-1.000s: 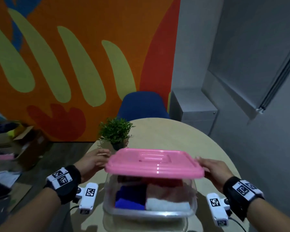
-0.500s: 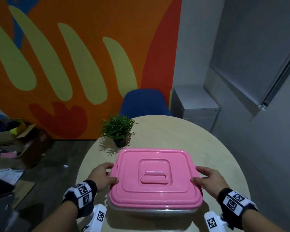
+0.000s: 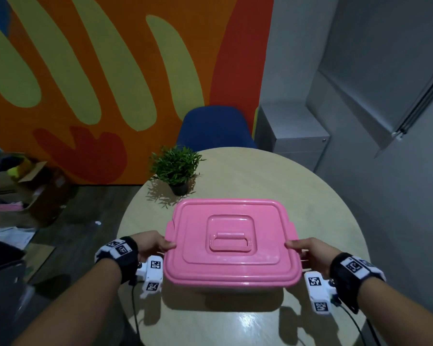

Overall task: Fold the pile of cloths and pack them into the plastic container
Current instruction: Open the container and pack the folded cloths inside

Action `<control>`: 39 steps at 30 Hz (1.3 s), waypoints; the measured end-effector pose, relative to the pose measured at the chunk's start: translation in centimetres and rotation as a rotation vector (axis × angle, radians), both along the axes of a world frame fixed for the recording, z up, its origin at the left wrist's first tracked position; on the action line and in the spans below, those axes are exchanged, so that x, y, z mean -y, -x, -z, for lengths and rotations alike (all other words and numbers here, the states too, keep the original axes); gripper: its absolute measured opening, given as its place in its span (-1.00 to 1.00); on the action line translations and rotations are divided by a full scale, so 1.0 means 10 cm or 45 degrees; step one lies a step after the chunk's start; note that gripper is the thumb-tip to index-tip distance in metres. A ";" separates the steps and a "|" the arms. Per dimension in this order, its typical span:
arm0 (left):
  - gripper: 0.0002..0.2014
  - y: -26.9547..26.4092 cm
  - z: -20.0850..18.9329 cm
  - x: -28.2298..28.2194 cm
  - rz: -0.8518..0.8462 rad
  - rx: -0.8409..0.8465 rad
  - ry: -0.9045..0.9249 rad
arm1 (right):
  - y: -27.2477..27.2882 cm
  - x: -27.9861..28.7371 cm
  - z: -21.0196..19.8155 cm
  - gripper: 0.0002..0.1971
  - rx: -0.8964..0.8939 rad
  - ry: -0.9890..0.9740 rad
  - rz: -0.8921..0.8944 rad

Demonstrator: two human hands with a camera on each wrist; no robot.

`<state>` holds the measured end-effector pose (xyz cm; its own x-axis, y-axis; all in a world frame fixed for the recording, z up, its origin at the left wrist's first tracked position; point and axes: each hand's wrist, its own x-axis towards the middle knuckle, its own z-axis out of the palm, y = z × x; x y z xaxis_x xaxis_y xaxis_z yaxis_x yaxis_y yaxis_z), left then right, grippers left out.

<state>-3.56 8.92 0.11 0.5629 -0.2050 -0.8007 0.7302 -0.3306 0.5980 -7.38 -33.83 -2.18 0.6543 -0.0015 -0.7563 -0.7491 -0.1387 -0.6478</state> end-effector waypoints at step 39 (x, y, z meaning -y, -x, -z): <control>-0.29 -0.16 -0.14 0.65 0.937 1.104 -1.113 | -0.12 -0.26 -0.28 -0.23 0.895 1.392 -1.092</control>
